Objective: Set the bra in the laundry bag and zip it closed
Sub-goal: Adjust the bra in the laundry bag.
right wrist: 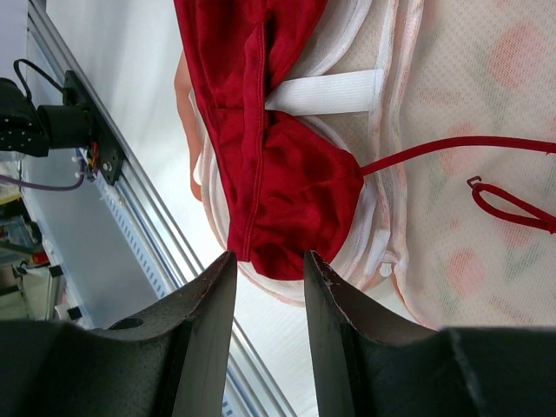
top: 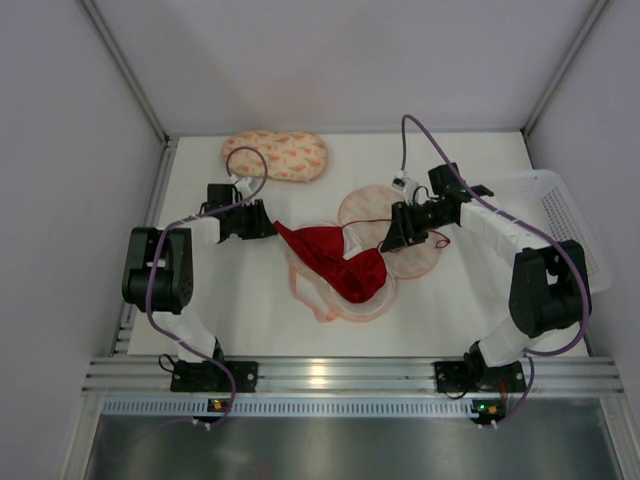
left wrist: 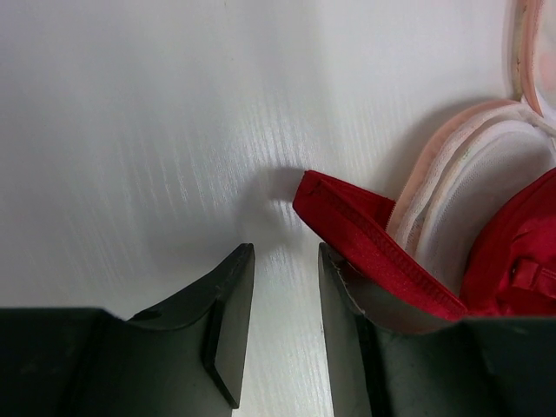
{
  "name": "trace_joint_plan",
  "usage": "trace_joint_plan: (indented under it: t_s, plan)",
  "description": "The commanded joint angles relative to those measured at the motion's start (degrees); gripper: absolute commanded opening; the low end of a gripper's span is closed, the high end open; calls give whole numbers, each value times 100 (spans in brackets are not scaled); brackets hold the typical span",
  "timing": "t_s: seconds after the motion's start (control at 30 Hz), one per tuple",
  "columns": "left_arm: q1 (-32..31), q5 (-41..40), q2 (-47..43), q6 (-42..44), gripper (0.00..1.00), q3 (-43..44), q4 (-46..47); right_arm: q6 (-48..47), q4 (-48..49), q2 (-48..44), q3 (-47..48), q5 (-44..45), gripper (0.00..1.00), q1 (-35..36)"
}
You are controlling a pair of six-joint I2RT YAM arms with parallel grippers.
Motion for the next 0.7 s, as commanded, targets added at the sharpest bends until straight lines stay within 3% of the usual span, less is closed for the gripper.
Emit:
trace_joint_plan:
  t_s: [0.0,0.23,0.37,0.47,0.5,0.53,0.57,0.67]
  plan:
    - [-14,18,43,-40,42,224,346,-98,-115,-6,206,-134,38,-72]
    - [30,185,-439,146,41,119,198,-212,-186,-67,180,-142,38,-90]
    - [83,-165,-913,-127,38,93,-680,-283,-238,-67,145,-177,38,-116]
    - [83,-534,-1476,-259,40,-162,-673,-344,-291,-76,136,-186,38,-116]
    - [83,-596,-1547,-311,41,-163,-682,-362,-291,-85,127,-186,38,-116]
    - [83,-571,-1539,-338,55,-58,-682,-362,-283,-85,119,-195,38,-125]
    - [74,-501,-1469,-347,60,47,-673,-362,-274,-67,110,-212,38,-125]
    - [48,-439,-960,-487,64,574,-779,-292,-221,-6,127,-256,38,-125]
